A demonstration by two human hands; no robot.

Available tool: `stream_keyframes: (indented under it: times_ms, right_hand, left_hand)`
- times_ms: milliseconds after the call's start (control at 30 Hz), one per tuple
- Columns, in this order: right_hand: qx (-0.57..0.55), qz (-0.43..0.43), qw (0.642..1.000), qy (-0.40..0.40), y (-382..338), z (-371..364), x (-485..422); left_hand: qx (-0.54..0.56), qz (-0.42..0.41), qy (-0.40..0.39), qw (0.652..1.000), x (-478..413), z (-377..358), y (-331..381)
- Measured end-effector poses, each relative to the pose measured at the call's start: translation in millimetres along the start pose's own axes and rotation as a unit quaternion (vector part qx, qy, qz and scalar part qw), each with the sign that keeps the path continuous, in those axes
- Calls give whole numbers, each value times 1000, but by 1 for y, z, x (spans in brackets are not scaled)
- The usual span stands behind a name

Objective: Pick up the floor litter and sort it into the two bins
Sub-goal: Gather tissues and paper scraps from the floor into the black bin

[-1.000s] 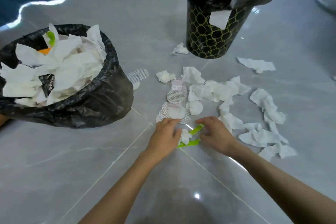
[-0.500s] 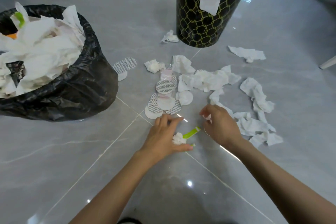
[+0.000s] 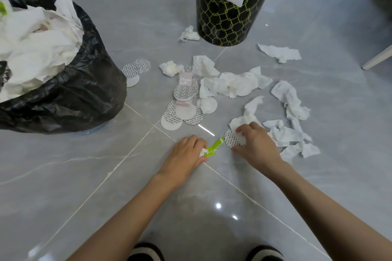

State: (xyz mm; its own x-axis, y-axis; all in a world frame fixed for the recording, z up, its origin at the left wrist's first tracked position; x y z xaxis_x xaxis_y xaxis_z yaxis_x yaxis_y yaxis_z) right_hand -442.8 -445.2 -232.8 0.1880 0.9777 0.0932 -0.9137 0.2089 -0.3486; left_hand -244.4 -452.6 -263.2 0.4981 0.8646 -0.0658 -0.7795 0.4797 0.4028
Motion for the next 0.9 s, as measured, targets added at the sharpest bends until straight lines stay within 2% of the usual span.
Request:
stream_keyframes:
  times_ms: [100, 200, 400, 667, 800, 900]
  right_hand:
    - [23, 41, 999, 16, -1, 1, 2]
    - [8, 58, 998, -10, -1, 1, 0]
    - [32, 103, 994, -13, -9, -2, -1]
    - [-37, 3, 998, -56, -9, -4, -6]
    - [-9, 3, 999, -53, -9, -1, -8]
    - [16, 28, 996, -85, -12, 3, -13]
  left_hand:
    - [14, 37, -12, 999, 1, 4, 2]
    - [5, 34, -22, 999, 3, 2, 0]
    - [-13, 24, -39, 999, -2, 1, 6]
    - [-68, -7, -17, 998, -1, -4, 7]
    - [-85, 8, -22, 996, -2, -5, 4]
    - [-62, 14, -26, 998, -1, -3, 6]
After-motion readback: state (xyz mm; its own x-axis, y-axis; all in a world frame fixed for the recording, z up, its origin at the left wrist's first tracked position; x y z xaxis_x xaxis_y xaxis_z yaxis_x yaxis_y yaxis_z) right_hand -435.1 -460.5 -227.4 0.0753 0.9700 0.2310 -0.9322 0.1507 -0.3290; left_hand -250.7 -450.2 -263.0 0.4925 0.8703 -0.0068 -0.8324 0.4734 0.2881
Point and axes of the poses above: each hand's wrist, its own x-axis away from the middle knuckle, its own z-axis out of the back of the hand, y = z × x, the point moved 1 cm from there along -x, towards the middle knuckle, and after that the axes turned 10 degrees about y, right-handed, at the moved point
